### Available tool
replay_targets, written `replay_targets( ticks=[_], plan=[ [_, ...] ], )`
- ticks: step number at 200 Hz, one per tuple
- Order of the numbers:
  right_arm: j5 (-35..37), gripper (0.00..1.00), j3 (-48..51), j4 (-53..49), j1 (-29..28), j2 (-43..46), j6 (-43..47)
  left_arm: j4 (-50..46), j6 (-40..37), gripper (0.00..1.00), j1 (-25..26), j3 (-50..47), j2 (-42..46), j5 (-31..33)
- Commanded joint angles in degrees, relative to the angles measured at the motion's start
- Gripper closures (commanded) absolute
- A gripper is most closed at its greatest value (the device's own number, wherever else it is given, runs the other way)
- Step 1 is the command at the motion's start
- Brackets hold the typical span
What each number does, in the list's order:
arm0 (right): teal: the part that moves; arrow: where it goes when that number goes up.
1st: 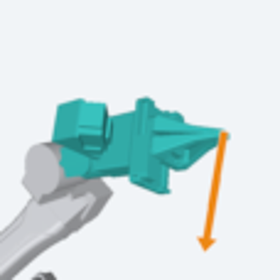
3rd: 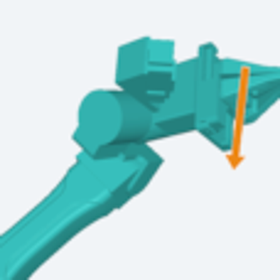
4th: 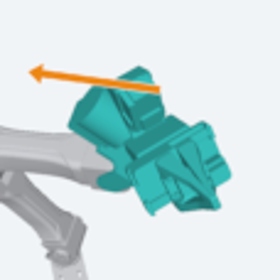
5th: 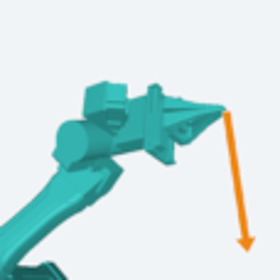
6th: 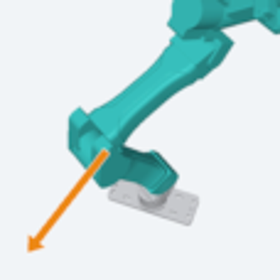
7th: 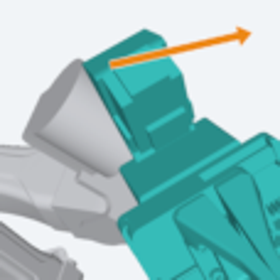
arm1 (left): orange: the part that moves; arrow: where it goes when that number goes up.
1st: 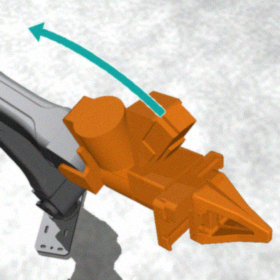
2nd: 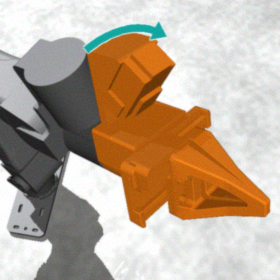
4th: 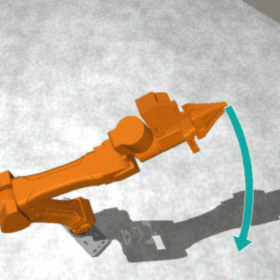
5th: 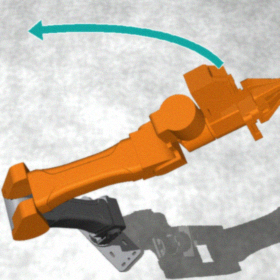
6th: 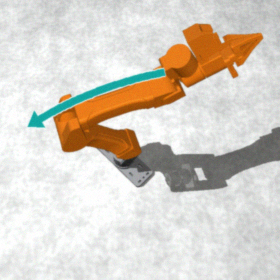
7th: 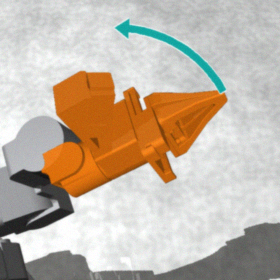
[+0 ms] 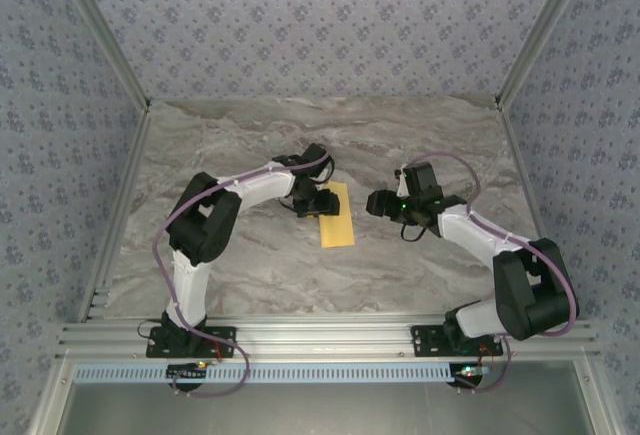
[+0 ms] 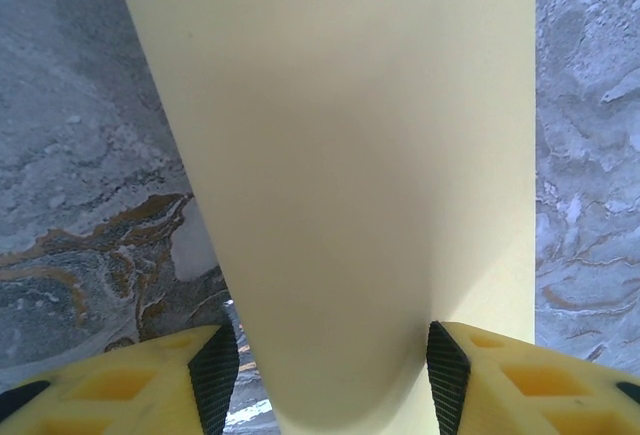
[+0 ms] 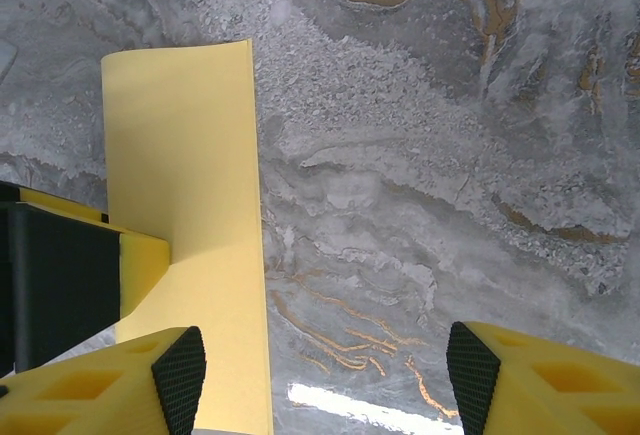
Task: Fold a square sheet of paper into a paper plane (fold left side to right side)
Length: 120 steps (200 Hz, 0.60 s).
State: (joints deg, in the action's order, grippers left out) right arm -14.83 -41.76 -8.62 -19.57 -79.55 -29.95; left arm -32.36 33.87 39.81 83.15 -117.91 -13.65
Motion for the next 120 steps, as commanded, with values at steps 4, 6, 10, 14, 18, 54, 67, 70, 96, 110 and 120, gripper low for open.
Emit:
replay_targets(
  ticks=[4,6,10,14,18,54,67,70,96,110,120],
  plan=[
    [-1.2,0.30,0.8,-0.5,0.2,1.1,0.0,-0.5,-0.7,0.44,1.0,0.4,-3.6,-0.6],
    [-1.2,0.30,0.8,-0.4,0.2,1.1,-0.1,-0.5,-0.8,0.44,1.0,0.4,-3.6,-0.6],
    [-1.2,0.30,0.8,-0.5,0.3,1.1,0.0,-0.4,-0.7,0.44,1.0,0.4,-3.6,-0.6],
    [-1.2,0.30,0.8,-0.5,0.2,1.1,-0.1,-0.5,-0.8,0.44,1.0,0.5,-3.8,-0.6],
    [-1.3,0.31,0.8,-0.6,0.2,1.2,-0.2,-0.6,-0.7,0.44,1.0,0.5,-3.7,-0.6],
    [-1.6,0.30,0.8,-0.6,0.0,1.0,-0.2,-0.7,-0.6,0.44,1.0,0.8,-3.9,-0.5],
    [-2.2,0.31,0.8,-0.2,-0.2,0.8,-0.4,-0.7,-0.7,0.44,1.0,0.8,-3.9,-0.3],
    [-2.3,0.31,0.9,0.1,-0.2,0.7,-0.4,-0.8,-0.7,0.44,1.0,0.7,-3.9,-0.3],
    [-7.3,0.40,0.7,3.8,-0.7,-1.5,-2.5,-0.7,-0.6,0.44,1.0,0.6,-3.9,-0.3],
    [-10.9,0.49,0.7,7.2,-1.3,-3.7,-4.3,-0.8,-0.6,0.44,1.0,0.6,-3.9,-0.2],
    [-12.5,0.58,0.4,9.7,-2.0,-5.5,-5.6,-0.7,-0.6,0.44,1.1,0.6,-3.9,-0.3]
  ],
)
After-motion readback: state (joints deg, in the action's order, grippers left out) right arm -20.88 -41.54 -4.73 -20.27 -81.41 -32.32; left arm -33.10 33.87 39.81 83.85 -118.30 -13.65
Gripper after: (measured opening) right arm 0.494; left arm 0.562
